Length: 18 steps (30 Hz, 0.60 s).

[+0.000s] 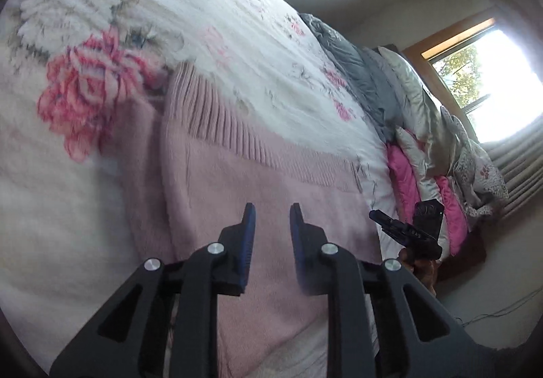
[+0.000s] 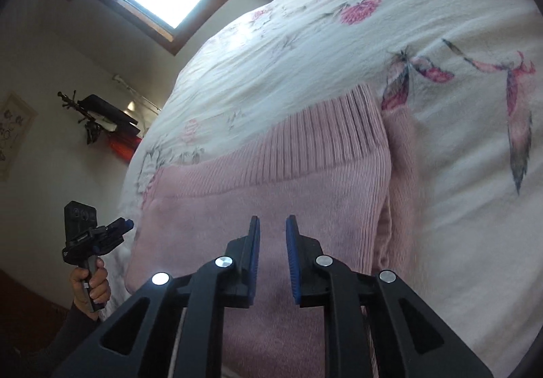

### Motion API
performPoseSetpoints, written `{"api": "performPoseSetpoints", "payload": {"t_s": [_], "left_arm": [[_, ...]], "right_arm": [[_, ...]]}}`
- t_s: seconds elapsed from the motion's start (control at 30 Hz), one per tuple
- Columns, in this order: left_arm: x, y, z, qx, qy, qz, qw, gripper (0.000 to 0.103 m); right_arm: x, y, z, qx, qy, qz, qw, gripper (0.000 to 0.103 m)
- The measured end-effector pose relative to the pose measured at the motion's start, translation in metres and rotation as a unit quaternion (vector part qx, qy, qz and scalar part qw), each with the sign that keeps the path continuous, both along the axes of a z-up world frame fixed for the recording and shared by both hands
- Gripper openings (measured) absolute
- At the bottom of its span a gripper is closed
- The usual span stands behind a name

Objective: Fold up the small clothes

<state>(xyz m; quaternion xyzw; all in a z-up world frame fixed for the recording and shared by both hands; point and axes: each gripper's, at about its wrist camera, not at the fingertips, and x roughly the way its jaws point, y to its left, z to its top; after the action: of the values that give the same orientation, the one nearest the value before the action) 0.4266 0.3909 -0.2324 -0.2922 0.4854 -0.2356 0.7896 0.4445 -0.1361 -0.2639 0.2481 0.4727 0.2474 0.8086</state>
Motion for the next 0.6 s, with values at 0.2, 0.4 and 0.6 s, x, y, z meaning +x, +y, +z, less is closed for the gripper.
{"api": "performPoseSetpoints", "payload": {"t_s": [0.2, 0.4, 0.6], "left_arm": [[-0.021, 0.019, -0.03, -0.001, 0.038, 0.045, 0.9983, 0.003], [-0.078, -0.015, 0.016, -0.028, -0.016, -0.035, 0.9988, 0.015], [-0.083, -0.037, -0.044, 0.083, 0.044, -0.049, 0.9944, 0.001]], "right_arm": [[-0.009, -0.023, -0.034, 0.005, 0.054, -0.037, 0.998, 0.0], [-0.067, 0.008, 0.007, 0.036, 0.008, 0.019, 0.999, 0.011], [-0.086, 0.019, -0.046, -0.002, 0.076, 0.015, 0.997, 0.0]]}}
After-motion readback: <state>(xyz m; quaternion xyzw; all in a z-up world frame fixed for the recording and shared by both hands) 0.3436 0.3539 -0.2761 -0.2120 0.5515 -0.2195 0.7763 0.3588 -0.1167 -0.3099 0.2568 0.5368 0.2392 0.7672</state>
